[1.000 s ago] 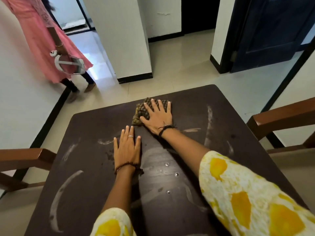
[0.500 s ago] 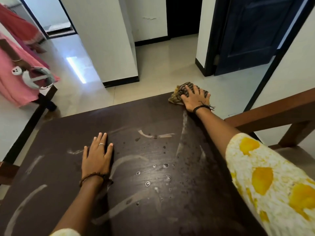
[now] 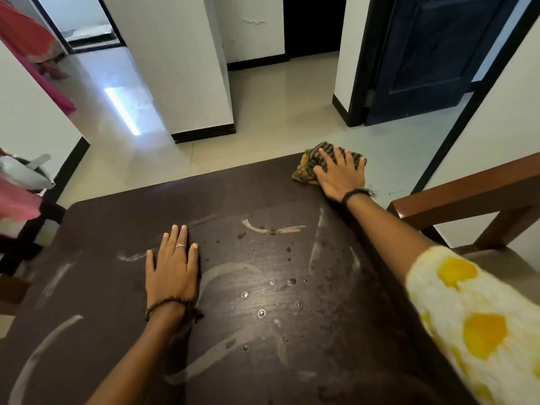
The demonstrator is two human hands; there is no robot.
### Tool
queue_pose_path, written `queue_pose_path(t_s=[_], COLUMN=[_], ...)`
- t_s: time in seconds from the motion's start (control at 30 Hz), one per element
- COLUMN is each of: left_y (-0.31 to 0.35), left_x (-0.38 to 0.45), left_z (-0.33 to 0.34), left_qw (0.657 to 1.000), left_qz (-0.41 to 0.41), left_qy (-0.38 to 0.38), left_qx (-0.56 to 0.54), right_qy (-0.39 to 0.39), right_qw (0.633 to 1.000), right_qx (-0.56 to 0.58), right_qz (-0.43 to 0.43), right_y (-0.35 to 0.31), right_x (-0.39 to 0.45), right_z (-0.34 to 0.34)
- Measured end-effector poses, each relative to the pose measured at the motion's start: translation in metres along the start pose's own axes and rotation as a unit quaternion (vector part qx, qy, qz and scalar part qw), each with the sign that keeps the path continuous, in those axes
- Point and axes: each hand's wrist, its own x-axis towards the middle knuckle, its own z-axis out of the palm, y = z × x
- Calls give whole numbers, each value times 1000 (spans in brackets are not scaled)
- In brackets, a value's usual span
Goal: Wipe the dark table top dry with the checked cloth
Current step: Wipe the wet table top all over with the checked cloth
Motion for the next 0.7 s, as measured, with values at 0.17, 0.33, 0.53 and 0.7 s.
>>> queue_pose_path(t_s=[0.17,0.33,0.53,0.7], left_y=[-1,-1,-2,1], left_x=[2,1,0,0], left_z=[1,-2,-6,-4], left_qw=[998,994,981,979], left_qz=[-53,-105,-185,-195], left_qy=[24,40,50,44], left_qx=[27,19,12,22], right_qy=[-5,-44,-18,24], right_qw=[998,984,978,999], right_qx=[-22,-8,-11,-24], right_qz=[-52,-172,-205,-41], right_y=[-78,-171,-121,-10], right_x=[-4,-55,-47,-31], right_z=[30,53,41,10])
